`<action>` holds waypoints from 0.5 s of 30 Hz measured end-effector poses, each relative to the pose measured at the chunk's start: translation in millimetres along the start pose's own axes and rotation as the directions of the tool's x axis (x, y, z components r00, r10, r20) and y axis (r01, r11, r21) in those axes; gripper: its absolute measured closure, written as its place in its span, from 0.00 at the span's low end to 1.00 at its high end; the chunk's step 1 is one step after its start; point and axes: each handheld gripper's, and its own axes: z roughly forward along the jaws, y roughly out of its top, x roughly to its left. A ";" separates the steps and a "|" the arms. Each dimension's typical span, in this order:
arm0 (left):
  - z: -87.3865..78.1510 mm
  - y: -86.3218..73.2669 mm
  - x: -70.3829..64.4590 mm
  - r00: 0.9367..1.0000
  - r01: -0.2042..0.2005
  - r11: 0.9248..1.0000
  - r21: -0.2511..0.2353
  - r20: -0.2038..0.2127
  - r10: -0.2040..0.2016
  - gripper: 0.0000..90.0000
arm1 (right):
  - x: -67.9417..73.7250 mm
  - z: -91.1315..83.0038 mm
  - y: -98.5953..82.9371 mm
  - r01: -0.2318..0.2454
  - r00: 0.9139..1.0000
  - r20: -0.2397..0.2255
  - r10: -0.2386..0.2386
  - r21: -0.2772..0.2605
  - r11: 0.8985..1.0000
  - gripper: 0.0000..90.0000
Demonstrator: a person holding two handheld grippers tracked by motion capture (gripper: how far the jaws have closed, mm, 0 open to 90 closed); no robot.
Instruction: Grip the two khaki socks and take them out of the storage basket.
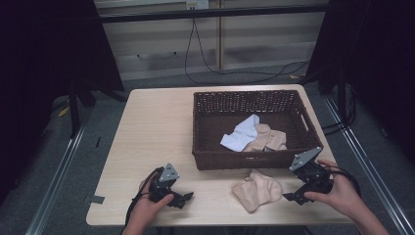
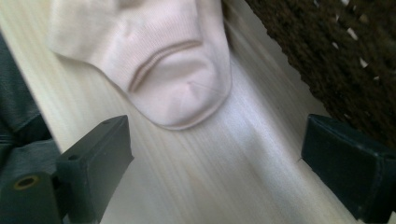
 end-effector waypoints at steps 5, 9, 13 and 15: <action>0.0 0.0 -0.1 1.000 -0.001 1.000 0.000 -0.001 0.001 0.00 | 1.7 10.1 -12.2 -0.014 1.000 0.017 0.015 -0.043 0.999 0.09; 0.0 0.0 0.0 1.000 -0.002 1.000 0.000 -0.001 0.002 0.00 | 1.9 14.7 -18.7 -0.019 0.999 0.044 0.021 -0.050 0.999 0.10; 0.0 0.0 0.0 1.000 -0.001 1.000 0.001 -0.001 0.001 0.00 | 3.6 16.4 -20.0 -0.034 0.999 0.035 0.036 -0.070 0.997 0.10; 0.0 0.0 0.0 1.000 -0.001 1.000 0.001 -0.001 0.001 0.00 | 4.7 18.2 -19.6 -0.026 0.999 0.044 0.029 -0.079 0.997 0.10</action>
